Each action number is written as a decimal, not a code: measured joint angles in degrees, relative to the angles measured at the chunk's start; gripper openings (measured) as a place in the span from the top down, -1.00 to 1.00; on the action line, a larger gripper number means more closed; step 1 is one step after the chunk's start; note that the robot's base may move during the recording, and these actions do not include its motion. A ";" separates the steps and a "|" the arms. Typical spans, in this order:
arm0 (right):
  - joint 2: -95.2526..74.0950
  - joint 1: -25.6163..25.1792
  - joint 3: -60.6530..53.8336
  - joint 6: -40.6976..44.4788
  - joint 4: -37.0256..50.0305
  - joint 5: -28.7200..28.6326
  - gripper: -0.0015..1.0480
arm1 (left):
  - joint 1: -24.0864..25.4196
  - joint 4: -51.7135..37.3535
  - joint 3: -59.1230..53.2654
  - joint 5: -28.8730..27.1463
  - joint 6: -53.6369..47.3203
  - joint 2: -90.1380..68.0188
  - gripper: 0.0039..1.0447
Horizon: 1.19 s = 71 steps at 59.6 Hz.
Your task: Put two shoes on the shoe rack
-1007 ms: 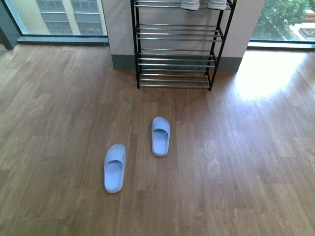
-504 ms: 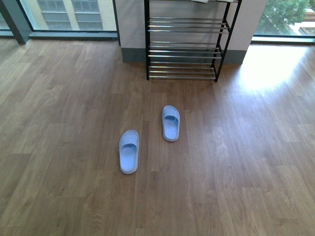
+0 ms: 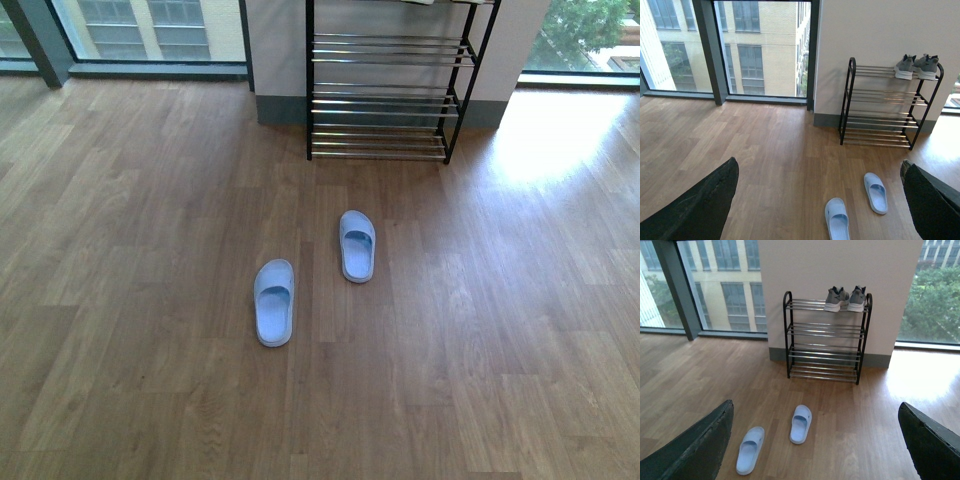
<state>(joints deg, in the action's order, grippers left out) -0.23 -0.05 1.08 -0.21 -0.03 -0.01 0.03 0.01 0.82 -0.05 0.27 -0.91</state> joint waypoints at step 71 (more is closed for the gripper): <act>0.02 0.00 0.00 0.04 0.00 0.00 -0.82 | 0.00 0.00 0.00 0.02 -0.02 0.00 -0.83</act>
<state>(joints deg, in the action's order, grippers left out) -0.21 -0.05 1.08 -0.16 -0.03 -0.01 0.03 0.01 0.82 -0.03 0.25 -0.91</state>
